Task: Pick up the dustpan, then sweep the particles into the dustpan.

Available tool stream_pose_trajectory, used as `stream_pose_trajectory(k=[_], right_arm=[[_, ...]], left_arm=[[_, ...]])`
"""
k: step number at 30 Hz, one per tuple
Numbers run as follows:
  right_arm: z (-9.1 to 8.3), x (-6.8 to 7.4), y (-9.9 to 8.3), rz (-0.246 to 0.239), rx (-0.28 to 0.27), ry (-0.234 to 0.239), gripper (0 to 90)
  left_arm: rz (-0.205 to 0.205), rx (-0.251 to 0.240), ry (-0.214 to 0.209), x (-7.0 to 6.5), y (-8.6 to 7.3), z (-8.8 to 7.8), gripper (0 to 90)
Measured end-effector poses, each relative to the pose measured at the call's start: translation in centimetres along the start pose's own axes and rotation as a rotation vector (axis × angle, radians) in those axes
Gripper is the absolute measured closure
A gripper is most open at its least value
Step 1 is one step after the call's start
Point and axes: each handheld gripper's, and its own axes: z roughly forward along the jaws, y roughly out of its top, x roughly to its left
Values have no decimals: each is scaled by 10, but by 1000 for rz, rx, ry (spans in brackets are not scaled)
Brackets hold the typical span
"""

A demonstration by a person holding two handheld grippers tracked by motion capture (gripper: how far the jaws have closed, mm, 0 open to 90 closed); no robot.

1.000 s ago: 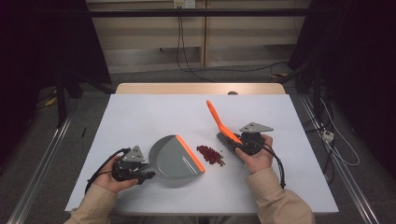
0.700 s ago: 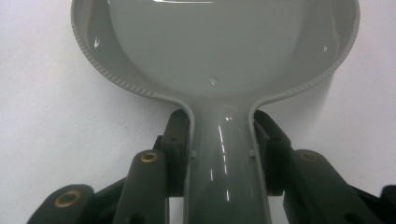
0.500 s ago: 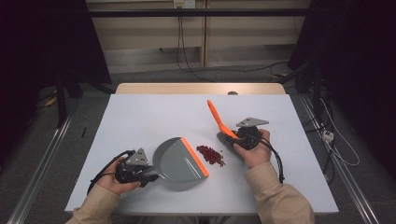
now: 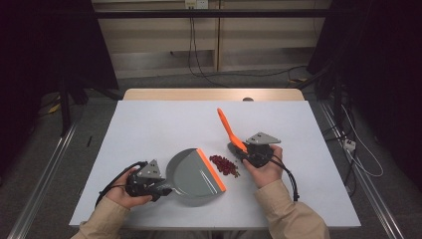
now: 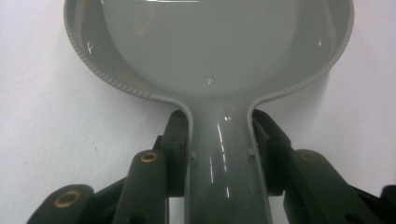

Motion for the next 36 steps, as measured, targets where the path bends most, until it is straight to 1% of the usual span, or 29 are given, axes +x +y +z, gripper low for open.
stream_pose_trajectory(k=[1, 3, 5, 6, 12, 22, 25, 30, 34, 36], right_arm=[[0, 1, 0, -2, -3, -4, 715], [0, 5, -1, -12, -6, -12, 715], [0, 10, -1, -25, -6, -19, 715], [0, 12, -1, -34, -5, -22, 714], [1, 18, -2, -52, -10, -33, 714], [1, 20, -3, -40, -19, -38, 714], [1, 21, -3, -37, -25, -44, 713], [1, 21, -4, -24, -30, -42, 713], [1, 22, -4, -20, -30, -40, 713], [1, 23, -3, -17, -29, -37, 713]], left_arm=[[0, -1, -2, 0, 0, 0, 629], [-2, 11, -12, 0, 1, 0, 629], [3, 9, -16, 1, 2, 1, 628], [-2, 4, -17, 0, 2, 2, 628], [-4, 4, -26, 0, 4, 3, 628], [-16, 13, -38, 0, 5, 4, 627], [-20, 2, -39, -1, 5, 5, 627], [-24, 5, -44, -1, 6, 5, 627], [-25, 17, -51, -1, 7, 5, 626], [-31, 6, -49, -1, 7, 6, 626]])
